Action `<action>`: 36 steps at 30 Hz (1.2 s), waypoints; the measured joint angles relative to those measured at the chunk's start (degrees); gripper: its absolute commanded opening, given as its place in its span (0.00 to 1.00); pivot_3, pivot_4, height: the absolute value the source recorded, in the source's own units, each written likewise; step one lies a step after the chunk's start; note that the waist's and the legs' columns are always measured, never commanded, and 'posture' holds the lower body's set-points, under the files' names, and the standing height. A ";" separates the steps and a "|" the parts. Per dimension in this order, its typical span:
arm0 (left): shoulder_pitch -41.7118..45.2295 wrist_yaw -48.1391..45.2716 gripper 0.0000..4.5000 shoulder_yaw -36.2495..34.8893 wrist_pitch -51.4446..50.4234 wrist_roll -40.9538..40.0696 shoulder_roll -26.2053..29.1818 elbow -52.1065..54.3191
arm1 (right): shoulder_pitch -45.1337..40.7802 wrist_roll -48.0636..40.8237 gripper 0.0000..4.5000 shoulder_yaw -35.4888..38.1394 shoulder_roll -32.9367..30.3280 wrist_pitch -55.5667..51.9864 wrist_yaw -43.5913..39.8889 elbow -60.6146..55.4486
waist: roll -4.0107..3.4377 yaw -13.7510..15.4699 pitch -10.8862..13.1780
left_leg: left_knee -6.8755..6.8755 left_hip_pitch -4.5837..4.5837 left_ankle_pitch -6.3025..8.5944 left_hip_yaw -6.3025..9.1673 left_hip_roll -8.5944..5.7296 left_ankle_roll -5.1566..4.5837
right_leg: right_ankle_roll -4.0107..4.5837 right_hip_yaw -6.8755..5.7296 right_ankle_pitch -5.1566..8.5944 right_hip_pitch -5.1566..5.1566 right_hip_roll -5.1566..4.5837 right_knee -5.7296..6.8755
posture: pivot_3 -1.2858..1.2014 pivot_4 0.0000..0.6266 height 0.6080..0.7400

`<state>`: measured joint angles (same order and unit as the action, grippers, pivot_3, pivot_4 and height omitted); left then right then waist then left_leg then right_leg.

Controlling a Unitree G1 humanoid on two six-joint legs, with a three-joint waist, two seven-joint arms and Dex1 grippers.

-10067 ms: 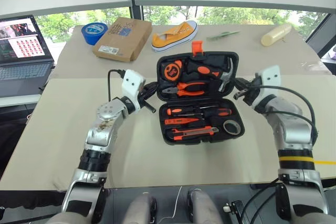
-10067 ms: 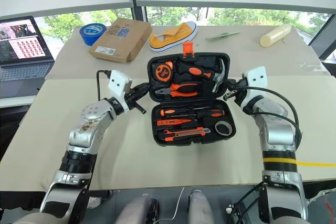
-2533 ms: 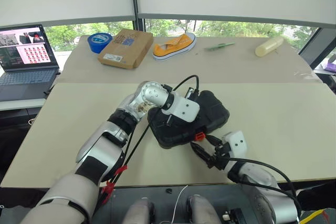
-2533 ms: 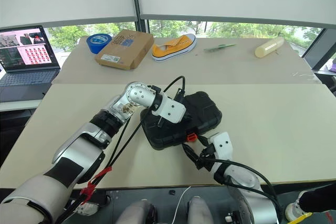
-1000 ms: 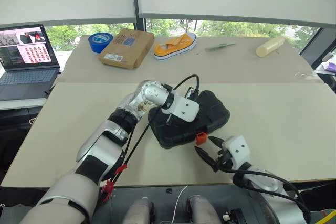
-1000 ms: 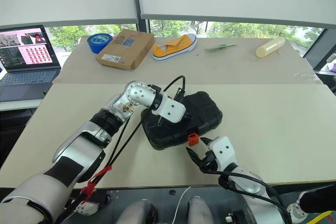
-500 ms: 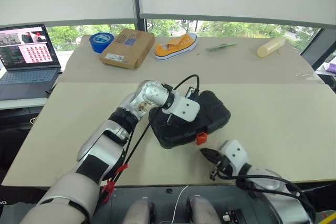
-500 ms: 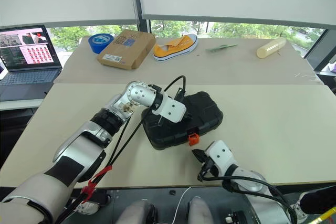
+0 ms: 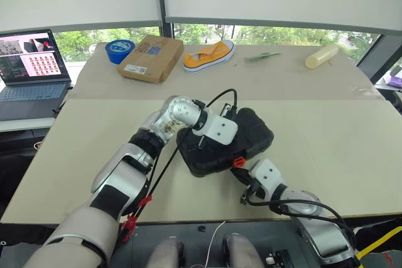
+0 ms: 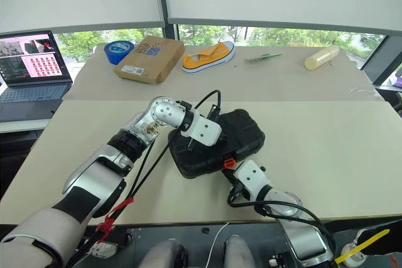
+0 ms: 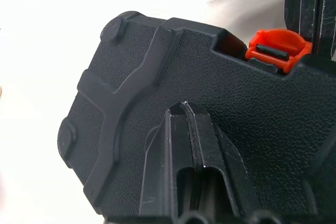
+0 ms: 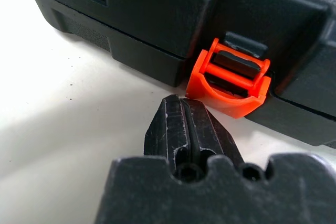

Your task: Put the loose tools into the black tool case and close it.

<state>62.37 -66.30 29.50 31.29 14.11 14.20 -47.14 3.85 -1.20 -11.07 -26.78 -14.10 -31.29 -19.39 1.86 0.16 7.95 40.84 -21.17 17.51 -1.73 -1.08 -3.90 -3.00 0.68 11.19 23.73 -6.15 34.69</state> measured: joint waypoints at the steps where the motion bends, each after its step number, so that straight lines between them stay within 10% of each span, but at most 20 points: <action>1: 0.01 0.02 0.00 0.00 0.00 0.00 -0.11 -0.01 | 0.29 0.42 0.00 0.07 -0.08 0.54 0.12 -0.07 | 0.00 0.04 0.00 | 0.00 -0.01 0.00 0.00 0.00 0.00 | 0.00 0.00 0.00 0.01 0.00 0.00 | 0.52 0.24 0.96; 36: 0.65 0.28 0.00 0.00 0.92 0.27 -0.31 -1.12 | 3.04 -1.97 0.00 4.92 0.28 -4.11 0.94 -6.72 | -0.01 0.32 0.02 | 0.00 -0.19 0.00 -0.02 -0.02 0.00 | 0.01 0.03 0.00 0.25 -0.01 0.06 | 0.52 0.24 0.96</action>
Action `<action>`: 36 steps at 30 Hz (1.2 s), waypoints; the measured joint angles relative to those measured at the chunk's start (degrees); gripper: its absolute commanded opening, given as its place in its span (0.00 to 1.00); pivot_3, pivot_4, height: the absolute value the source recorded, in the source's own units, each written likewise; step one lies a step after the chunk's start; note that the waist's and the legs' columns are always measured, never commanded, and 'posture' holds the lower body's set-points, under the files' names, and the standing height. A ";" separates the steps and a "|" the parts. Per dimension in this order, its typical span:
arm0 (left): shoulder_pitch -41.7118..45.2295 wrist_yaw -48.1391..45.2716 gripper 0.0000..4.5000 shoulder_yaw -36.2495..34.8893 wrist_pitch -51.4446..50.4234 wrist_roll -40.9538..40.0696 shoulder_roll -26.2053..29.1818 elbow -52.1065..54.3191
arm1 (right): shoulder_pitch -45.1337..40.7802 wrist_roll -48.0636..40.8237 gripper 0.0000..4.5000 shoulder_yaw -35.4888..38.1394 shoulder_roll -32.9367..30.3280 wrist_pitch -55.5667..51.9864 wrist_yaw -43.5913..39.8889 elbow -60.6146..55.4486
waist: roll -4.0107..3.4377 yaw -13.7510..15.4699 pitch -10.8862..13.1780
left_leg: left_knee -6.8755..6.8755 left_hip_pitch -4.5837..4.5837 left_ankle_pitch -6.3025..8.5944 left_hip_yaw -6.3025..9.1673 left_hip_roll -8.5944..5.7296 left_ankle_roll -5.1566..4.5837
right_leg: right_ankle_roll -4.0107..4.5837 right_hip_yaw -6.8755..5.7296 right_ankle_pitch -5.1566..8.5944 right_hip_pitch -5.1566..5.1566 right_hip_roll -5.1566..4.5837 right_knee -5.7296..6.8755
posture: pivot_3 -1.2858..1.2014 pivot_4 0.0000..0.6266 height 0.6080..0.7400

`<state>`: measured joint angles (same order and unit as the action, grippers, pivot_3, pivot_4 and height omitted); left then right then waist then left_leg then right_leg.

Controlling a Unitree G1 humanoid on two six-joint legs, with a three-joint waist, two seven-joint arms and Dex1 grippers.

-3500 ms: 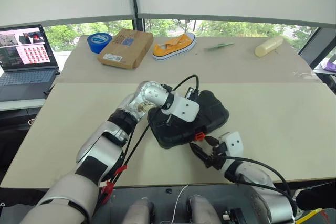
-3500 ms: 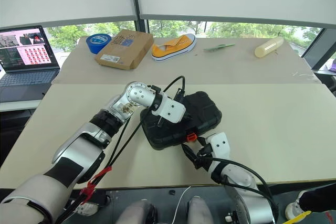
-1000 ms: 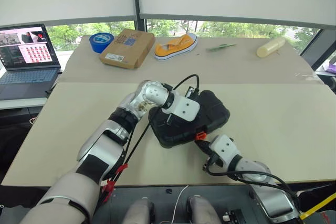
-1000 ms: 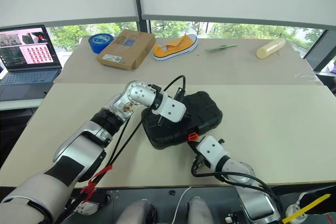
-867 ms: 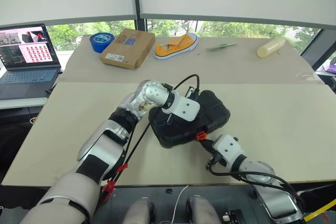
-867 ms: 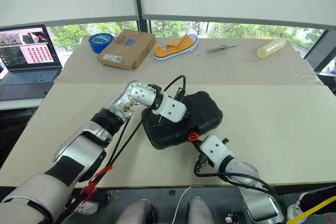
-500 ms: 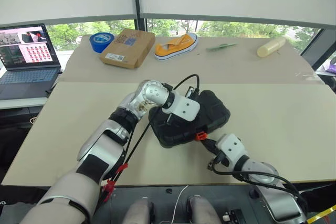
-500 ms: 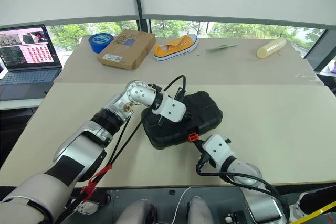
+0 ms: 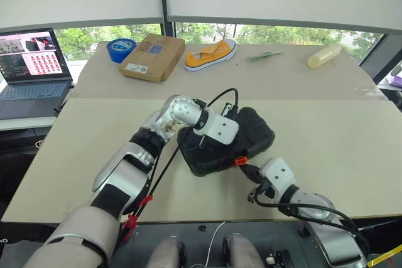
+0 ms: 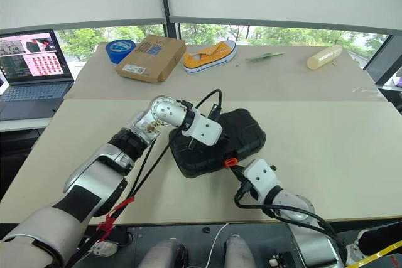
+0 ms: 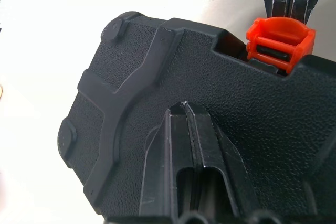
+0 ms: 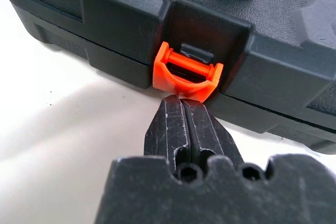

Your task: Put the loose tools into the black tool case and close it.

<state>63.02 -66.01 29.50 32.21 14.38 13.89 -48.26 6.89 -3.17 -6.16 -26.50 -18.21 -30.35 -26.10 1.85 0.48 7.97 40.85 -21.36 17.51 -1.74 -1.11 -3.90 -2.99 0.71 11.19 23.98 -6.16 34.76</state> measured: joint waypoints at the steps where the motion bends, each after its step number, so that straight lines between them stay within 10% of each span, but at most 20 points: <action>1: 0.01 0.06 0.00 0.00 0.02 0.07 0.02 0.00 | -0.16 -0.08 0.00 0.01 -0.02 -0.23 -0.07 -0.01 | 0.00 -0.01 0.00 | 0.00 0.00 0.00 0.00 0.00 0.00 | 0.00 0.00 0.00 0.00 0.00 0.00 | 0.52 0.24 0.96; 27: -0.48 1.54 0.00 -0.06 0.24 1.18 -0.03 0.48 | -7.85 -2.69 0.00 3.10 -2.42 -2.01 -2.43 -5.35 | -0.09 0.07 -0.10 | -0.05 0.05 0.01 0.01 -0.01 -0.02 | 0.00 -0.03 0.09 -0.02 0.03 0.00 | 0.52 0.24 0.96; 36: -9.58 -5.84 0.56 -9.25 -16.63 -9.85 9.81 13.99 | -1.63 -20.73 0.62 17.77 -16.53 -10.39 -18.62 -6.85 | -0.25 -1.47 -0.03 | -0.16 0.05 0.02 0.02 0.10 -0.03 | 0.13 0.03 0.15 0.14 0.08 0.11 | 0.52 0.24 0.96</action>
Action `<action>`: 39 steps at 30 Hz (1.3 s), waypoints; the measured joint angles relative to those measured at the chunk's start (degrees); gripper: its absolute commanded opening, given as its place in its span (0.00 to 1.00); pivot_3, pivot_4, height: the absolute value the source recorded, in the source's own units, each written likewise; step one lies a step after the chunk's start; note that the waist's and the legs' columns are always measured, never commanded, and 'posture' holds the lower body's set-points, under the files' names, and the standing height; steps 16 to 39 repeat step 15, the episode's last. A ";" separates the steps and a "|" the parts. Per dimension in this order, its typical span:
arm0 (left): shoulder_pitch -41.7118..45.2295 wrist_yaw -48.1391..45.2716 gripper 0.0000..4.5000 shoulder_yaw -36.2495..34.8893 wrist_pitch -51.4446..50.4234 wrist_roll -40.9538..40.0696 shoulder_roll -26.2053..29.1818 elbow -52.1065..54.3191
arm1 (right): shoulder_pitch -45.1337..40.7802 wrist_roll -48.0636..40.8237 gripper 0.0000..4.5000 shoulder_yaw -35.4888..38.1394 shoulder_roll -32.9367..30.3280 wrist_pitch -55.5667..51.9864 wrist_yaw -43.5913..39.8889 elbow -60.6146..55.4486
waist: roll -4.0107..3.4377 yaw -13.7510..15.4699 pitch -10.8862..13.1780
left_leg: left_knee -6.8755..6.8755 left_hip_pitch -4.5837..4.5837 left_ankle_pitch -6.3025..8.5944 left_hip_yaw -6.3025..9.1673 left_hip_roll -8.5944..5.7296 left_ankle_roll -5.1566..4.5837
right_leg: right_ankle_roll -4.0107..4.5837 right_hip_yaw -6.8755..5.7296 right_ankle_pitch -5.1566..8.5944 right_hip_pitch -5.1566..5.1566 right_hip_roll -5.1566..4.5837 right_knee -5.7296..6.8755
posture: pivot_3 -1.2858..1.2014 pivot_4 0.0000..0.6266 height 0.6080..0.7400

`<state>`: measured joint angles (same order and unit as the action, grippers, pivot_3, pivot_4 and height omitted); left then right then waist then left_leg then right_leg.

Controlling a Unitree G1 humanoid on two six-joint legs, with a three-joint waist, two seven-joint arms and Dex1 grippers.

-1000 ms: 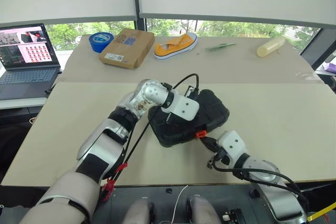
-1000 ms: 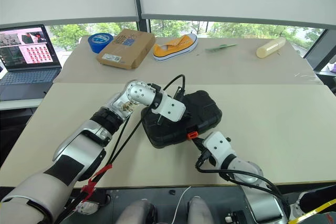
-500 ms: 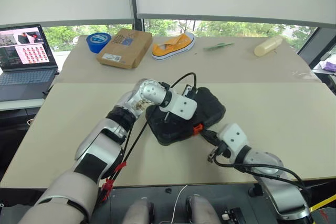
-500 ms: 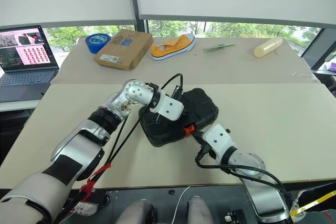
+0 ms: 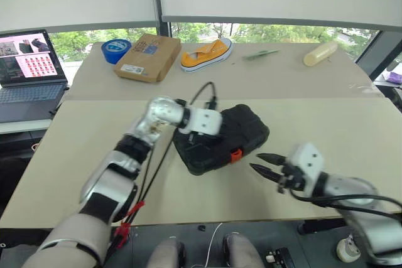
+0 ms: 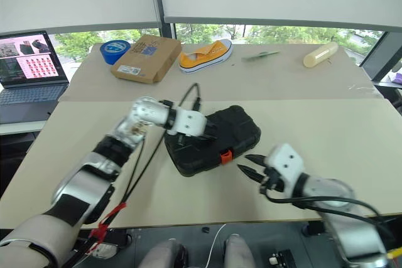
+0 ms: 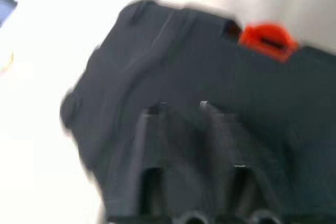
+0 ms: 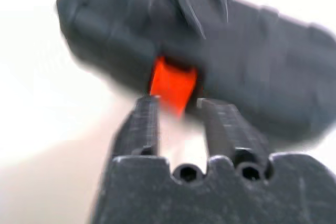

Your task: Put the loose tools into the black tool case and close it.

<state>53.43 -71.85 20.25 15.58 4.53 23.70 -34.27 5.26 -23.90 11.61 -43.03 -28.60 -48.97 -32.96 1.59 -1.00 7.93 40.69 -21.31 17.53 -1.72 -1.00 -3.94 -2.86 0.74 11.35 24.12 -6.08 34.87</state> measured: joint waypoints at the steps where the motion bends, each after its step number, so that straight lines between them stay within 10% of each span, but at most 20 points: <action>1: -2.59 -1.75 0.63 -1.97 -5.31 -2.93 2.68 4.88 | -0.17 -3.07 0.69 2.76 -2.35 -1.03 -3.06 0.90 | -0.11 -0.22 0.05 | -0.02 0.00 0.00 0.00 0.01 0.00 | 0.00 0.04 0.01 0.02 -0.01 0.01 | 0.52 0.24 0.96; 6: -15.87 -10.97 0.98 -9.33 -30.40 -15.34 19.26 24.52 | -2.19 -13.22 1.00 14.59 -13.09 -5.55 -15.50 8.93 | -0.27 -0.55 0.26 | -0.27 0.01 -0.01 0.03 0.02 0.02 | 0.06 0.00 0.05 0.14 -0.01 0.01 | 0.52 0.24 0.96; 12: -30.05 -15.86 0.98 -22.33 -51.08 -29.32 35.59 40.87 | -6.48 -17.67 1.00 17.27 -21.98 -8.47 -26.39 21.41 | -0.16 0.86 1.28 | -0.29 -0.11 -0.04 0.05 -0.11 0.09 | 0.05 -0.15 0.05 0.18 -0.35 -0.05 | 0.52 0.24 0.96; 39: -34.16 -13.32 0.98 -30.00 -56.43 -34.68 36.70 45.68 | -7.15 -17.92 1.00 16.25 -23.76 -8.43 -31.17 23.25 | -0.24 1.77 1.34 | -0.29 -0.12 -0.03 0.08 -0.16 0.10 | -0.01 -0.19 0.08 0.14 -0.43 -0.08 | 0.52 0.24 0.96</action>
